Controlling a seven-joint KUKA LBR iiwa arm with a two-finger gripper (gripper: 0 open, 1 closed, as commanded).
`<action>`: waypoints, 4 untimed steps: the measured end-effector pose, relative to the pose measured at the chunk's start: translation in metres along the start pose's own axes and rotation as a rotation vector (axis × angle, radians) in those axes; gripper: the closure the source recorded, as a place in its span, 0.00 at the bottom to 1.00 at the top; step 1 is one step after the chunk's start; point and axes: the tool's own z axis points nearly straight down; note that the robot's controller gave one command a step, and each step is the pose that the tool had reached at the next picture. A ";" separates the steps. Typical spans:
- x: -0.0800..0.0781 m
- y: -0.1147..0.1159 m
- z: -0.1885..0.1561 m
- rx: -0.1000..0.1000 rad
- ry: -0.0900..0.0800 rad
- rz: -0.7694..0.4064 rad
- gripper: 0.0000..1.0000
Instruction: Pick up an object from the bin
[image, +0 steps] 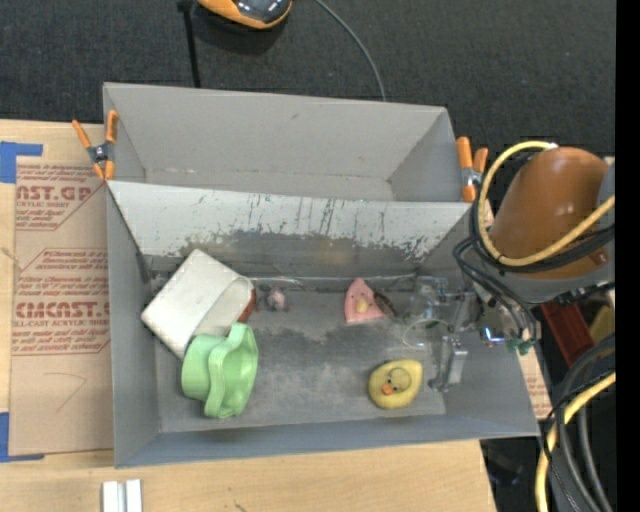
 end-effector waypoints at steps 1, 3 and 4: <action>-0.001 0.000 -0.005 0.001 -0.008 -0.001 0.00; -0.001 0.009 0.068 0.003 -0.013 -0.363 0.00; 0.002 0.011 0.101 0.001 -0.004 -0.449 0.00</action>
Offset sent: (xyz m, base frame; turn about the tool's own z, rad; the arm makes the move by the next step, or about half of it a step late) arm -0.0149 0.0397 -0.1298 -0.7766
